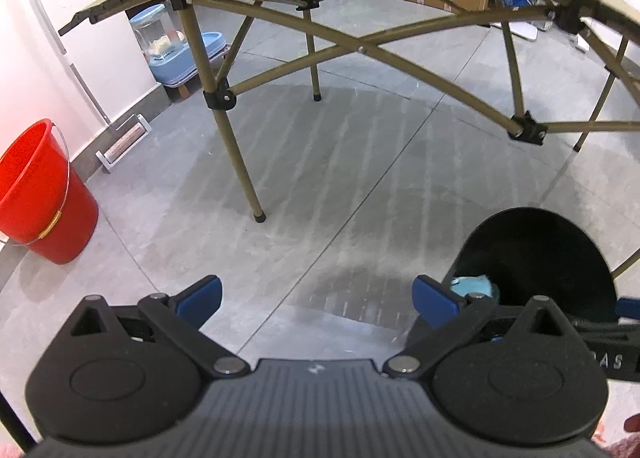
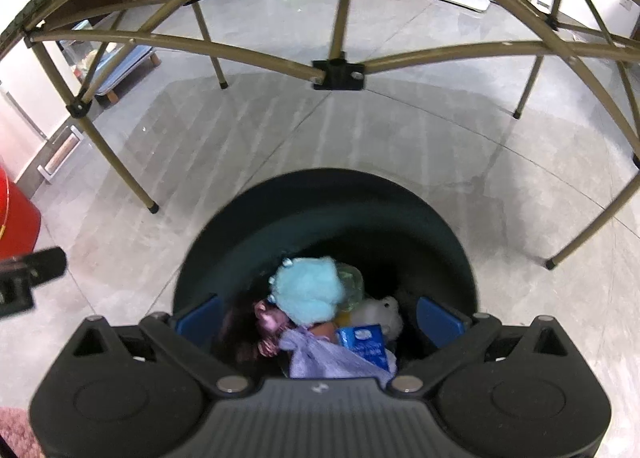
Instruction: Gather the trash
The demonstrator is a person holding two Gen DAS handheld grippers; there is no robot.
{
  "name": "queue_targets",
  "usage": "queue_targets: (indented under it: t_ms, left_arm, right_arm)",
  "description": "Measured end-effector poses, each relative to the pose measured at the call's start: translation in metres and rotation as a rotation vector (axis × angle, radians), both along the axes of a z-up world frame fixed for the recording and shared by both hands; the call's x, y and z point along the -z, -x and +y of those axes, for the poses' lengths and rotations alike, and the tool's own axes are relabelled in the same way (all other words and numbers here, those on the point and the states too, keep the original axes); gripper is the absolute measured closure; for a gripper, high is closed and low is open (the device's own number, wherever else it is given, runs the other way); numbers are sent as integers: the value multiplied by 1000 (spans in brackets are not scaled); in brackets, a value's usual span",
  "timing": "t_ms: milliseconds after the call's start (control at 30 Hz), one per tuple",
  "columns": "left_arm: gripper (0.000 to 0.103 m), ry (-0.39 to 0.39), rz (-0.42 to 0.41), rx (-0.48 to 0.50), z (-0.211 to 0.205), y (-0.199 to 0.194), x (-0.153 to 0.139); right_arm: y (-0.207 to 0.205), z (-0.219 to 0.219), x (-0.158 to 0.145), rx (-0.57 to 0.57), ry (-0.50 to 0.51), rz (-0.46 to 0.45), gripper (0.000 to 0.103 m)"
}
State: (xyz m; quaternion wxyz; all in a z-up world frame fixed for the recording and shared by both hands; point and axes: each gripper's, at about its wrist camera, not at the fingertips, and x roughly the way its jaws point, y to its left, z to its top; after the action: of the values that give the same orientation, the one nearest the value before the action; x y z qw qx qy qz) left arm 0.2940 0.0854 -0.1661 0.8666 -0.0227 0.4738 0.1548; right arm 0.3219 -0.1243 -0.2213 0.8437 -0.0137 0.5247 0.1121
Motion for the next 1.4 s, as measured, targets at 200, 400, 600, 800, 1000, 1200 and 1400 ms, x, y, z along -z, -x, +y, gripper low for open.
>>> queue_targets:
  t_ms: [200, 400, 600, 800, 1000, 1200, 1400]
  left_arm:
    - [0, 4, -36, 6, -7, 20, -24]
    - [0, 5, -52, 56, -15, 55, -49]
    - [0, 33, -120, 131, -31, 94, -89]
    - [0, 38, -197, 196, -50, 134, -132]
    - [0, 43, -248, 250, -62, 174, -164]
    - [0, 48, -270, 289, -71, 205, -179]
    - [0, 53, -262, 296, -72, 225, -182]
  right_arm:
    - [20, -29, -16, 2, -3, -12, 0]
    - [58, -59, -51, 3, -8, -71, 0]
    - [104, -78, -97, 3, -77, -126, 0]
    - [154, -83, -157, -37, -103, -246, 0]
    - [199, -85, -207, -58, -95, -330, 0]
    - [239, -91, -238, -46, -97, -373, 0]
    - [271, -94, -249, -21, -84, -393, 0]
